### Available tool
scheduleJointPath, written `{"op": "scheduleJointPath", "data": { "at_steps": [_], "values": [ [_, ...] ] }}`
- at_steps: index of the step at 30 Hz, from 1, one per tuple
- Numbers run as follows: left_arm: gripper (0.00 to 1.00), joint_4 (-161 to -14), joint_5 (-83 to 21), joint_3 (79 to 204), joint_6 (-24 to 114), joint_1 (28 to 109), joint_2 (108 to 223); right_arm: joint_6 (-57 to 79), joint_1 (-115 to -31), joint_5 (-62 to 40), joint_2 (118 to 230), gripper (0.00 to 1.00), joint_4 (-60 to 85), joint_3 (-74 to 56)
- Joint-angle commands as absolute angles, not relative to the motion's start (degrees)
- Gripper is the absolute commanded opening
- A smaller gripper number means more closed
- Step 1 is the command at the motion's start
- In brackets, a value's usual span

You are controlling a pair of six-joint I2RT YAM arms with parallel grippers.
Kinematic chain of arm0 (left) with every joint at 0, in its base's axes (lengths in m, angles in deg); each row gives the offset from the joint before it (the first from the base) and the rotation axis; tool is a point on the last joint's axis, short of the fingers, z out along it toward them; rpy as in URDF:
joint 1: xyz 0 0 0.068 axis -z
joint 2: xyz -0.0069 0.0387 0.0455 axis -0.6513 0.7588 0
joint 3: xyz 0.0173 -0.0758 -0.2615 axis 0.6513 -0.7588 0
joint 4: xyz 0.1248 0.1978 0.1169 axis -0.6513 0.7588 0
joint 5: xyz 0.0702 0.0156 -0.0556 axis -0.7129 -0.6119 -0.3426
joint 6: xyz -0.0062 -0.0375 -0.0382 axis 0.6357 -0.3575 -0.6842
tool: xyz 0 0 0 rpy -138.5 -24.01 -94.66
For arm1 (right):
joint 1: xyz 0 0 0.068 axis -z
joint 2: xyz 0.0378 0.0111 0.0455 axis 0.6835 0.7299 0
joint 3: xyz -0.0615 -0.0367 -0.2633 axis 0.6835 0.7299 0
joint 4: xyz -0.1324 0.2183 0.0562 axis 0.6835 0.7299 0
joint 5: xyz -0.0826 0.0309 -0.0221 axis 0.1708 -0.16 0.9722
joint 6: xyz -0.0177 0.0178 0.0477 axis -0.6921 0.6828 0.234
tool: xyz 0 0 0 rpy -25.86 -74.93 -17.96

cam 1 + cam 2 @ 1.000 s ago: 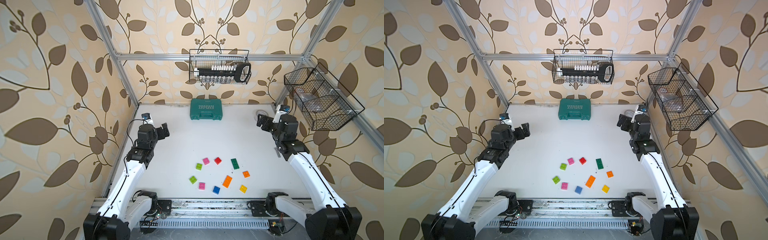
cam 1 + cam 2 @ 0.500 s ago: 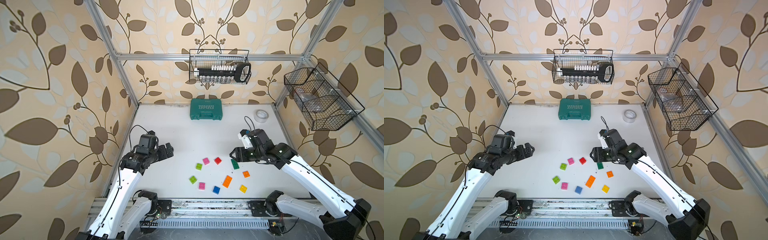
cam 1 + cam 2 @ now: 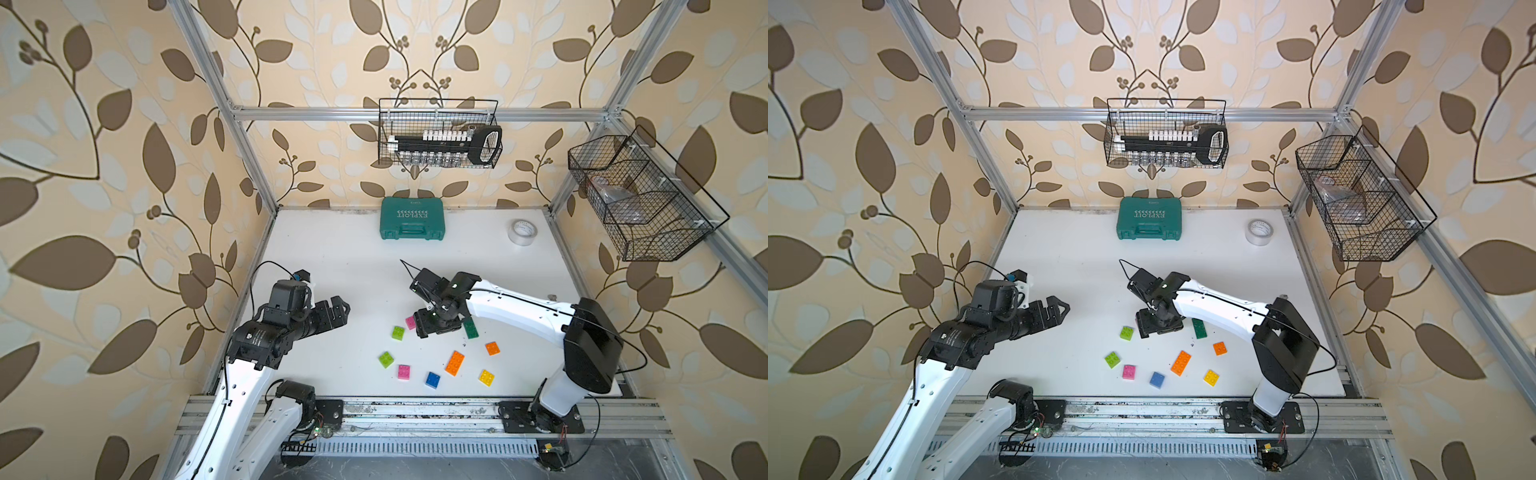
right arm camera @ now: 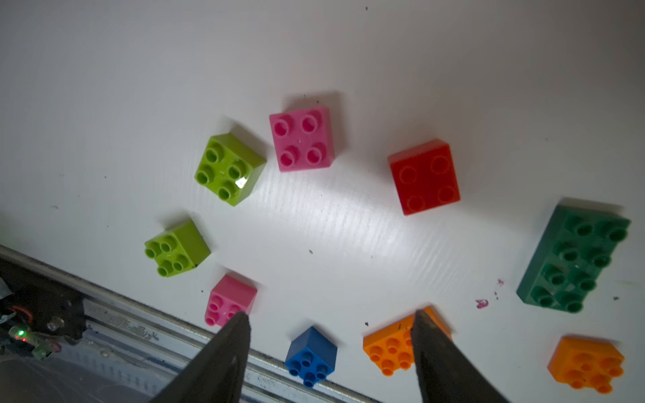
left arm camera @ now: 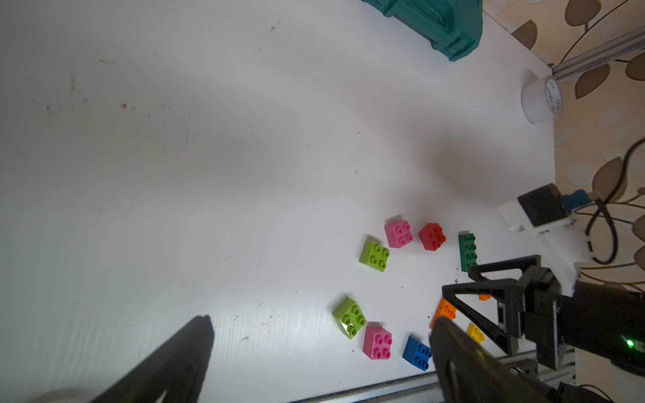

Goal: Assemble the letter r with lego
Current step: Pick up the lego brick from the center of the board.

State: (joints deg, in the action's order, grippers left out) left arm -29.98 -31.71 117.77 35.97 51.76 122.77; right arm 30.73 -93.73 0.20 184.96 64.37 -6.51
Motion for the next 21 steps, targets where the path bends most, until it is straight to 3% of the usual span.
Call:
{"op": "scheduleJointPath", "data": {
  "at_steps": [1, 3, 21],
  "values": [
    [0.99, -30.2, -30.8, 117.3, 35.3, 52.8, 121.9, 30.0, -94.5, 3.0, 189.6, 0.67, 66.3, -10.5],
    [0.99, -30.6, -30.4, 117.0, 35.4, 53.1, 121.3, 29.3, -94.8, 2.8, 192.2, 0.61, 65.8, -12.1],
    [0.99, -32.5, -28.6, 116.1, 35.7, 53.4, 117.4, 26.7, -96.0, 9.7, 206.4, 0.61, 73.0, -27.6]
  ]
}}
